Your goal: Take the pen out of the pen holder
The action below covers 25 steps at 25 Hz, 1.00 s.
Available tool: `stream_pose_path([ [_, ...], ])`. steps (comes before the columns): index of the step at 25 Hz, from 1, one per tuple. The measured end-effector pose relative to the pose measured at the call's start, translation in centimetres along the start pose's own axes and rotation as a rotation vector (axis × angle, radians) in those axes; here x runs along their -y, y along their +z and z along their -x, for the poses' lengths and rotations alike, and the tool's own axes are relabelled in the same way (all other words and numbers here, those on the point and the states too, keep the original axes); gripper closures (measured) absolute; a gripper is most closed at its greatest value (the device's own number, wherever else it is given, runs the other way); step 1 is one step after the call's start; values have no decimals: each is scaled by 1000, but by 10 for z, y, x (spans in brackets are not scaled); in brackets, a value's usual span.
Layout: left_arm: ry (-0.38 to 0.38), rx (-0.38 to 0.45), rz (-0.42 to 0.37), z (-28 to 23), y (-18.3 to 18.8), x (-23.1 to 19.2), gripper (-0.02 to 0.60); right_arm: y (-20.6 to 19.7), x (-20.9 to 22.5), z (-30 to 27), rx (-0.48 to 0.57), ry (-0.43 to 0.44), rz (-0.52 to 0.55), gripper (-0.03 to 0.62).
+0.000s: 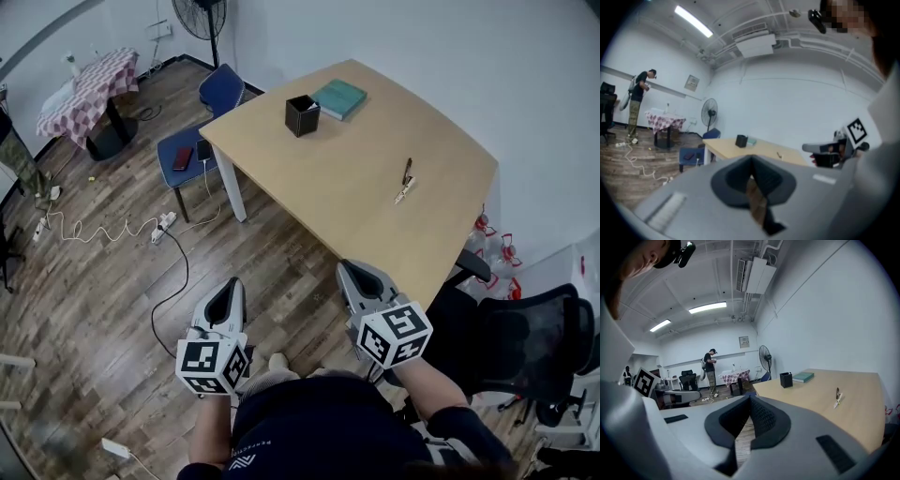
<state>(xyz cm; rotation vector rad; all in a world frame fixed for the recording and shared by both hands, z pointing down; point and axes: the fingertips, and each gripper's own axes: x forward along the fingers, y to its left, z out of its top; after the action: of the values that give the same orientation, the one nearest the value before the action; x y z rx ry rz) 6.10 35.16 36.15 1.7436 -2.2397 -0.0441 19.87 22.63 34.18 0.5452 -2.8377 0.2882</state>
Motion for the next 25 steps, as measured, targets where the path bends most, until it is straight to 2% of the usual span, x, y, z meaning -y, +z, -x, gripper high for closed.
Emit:
stream_pose_path([
  [4, -26, -17, -27, -11, 4, -14, 578, 2, -3, -21, -14, -16, 0, 594],
  [14, -67, -63, -8, -36, -4, -45, 577, 5, 1, -52, -42, -74, 15, 594],
  [21, -52, -76, -41, -88, 10, -61, 577, 20, 29, -107, -32, -53, 30, 594],
  [25, -19, -76, -58, -128, 24, -78, 577, 37, 51, -143, -20, -27, 40, 594],
])
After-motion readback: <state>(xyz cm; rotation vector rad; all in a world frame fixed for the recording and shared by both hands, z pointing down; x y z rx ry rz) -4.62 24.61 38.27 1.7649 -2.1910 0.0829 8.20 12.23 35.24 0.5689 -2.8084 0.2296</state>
